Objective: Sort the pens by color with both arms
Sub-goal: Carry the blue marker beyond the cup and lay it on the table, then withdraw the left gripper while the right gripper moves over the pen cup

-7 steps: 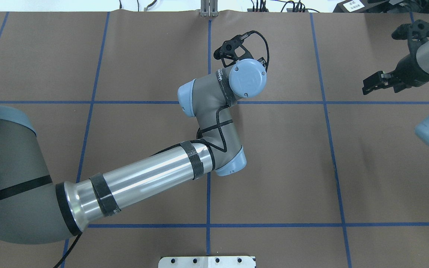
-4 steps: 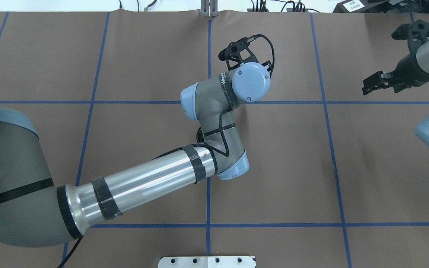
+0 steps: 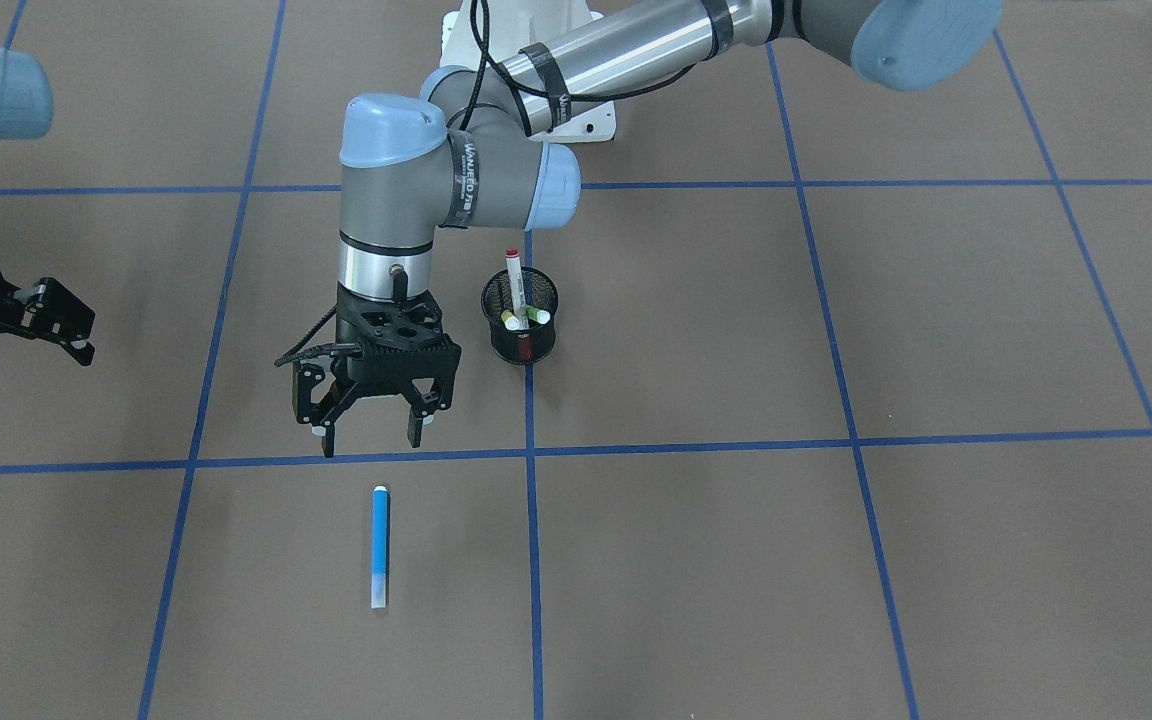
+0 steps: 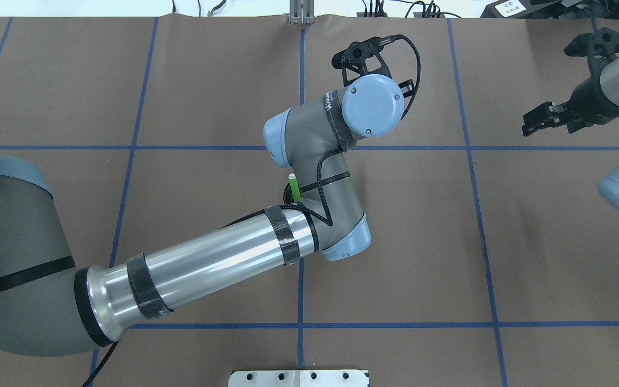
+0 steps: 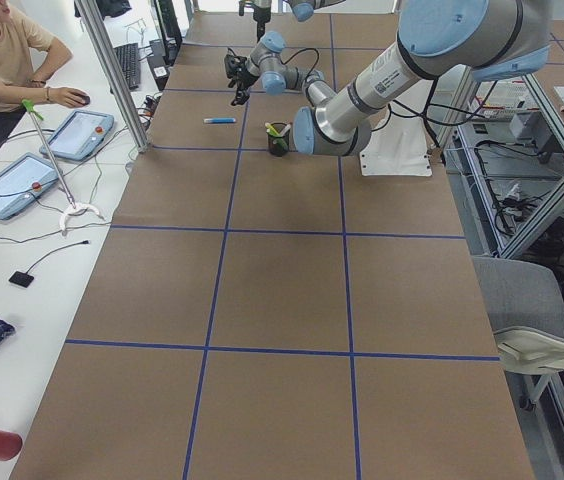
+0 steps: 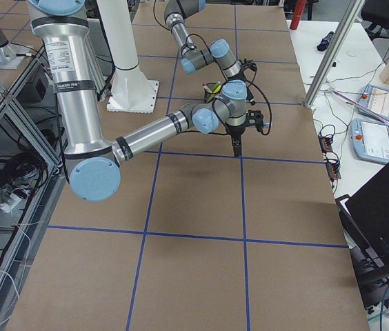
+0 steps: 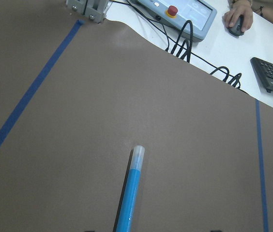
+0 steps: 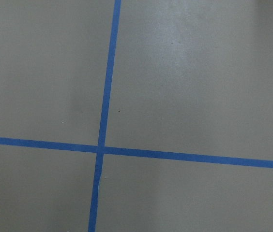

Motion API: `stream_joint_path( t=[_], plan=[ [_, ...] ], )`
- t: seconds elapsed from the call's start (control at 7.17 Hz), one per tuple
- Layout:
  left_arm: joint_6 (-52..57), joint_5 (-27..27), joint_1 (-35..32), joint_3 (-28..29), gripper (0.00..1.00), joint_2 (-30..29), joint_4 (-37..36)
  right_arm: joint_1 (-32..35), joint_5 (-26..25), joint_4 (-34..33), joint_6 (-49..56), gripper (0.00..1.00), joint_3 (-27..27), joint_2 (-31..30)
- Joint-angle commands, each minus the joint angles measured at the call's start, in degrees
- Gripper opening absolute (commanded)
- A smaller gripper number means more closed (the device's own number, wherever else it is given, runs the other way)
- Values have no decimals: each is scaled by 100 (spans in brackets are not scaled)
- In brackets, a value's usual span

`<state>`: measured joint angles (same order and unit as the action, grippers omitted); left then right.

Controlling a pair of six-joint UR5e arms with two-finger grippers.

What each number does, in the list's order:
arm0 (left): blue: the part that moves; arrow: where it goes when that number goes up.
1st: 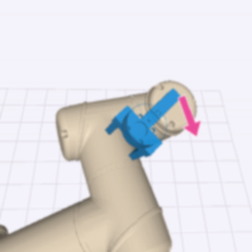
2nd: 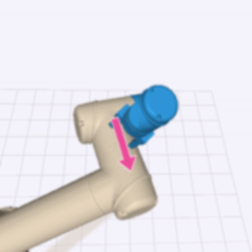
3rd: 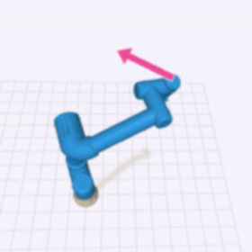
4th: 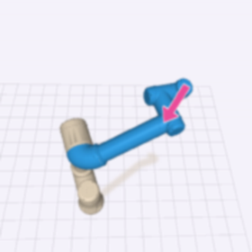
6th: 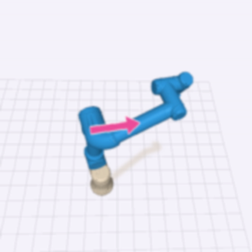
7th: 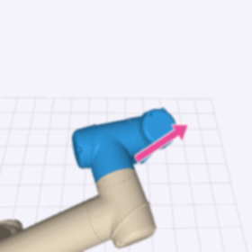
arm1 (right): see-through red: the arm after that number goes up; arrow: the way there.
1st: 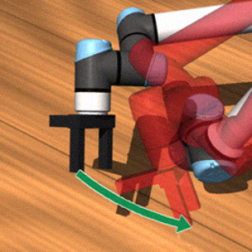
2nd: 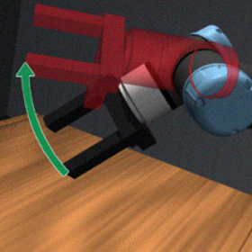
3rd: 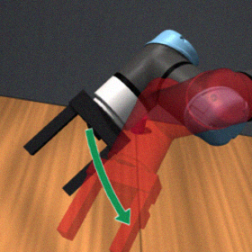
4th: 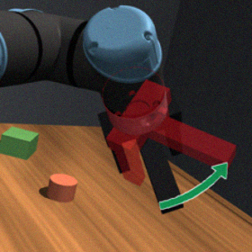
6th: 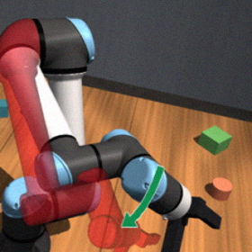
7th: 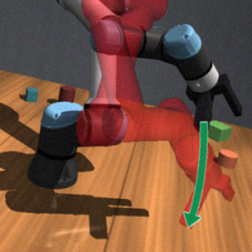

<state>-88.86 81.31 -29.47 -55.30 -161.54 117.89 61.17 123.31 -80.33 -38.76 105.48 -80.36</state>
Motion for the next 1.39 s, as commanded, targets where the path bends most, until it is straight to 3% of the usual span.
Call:
stream_joint_path(
  t=[0.0, 0.42, 0.7, 0.98, 1.25],
  plan=[
    [359, 725, -111, -1127, 99, 122, -1454, 0, 0, 0, 0, 100, -1, 11],
    [1376, 1726, -348, -2682, 99, 735, -3119, 0, 9, 0, -17, 100, -1, 29],
    [2098, 2378, -541, -4000, 99, 1875, -3368, -9, 52, 17, -236, 100, 86, 64],
    [2407, 3196, -1120, -4662, 99, 2546, -3612, -122, 149, 18, -1425, 100, 210, 491],
    [3501, 3198, -1375, -5279, 99, 3187, -4036, -700, 53, -105, -2360, 100, 368, 958]
  ],
)
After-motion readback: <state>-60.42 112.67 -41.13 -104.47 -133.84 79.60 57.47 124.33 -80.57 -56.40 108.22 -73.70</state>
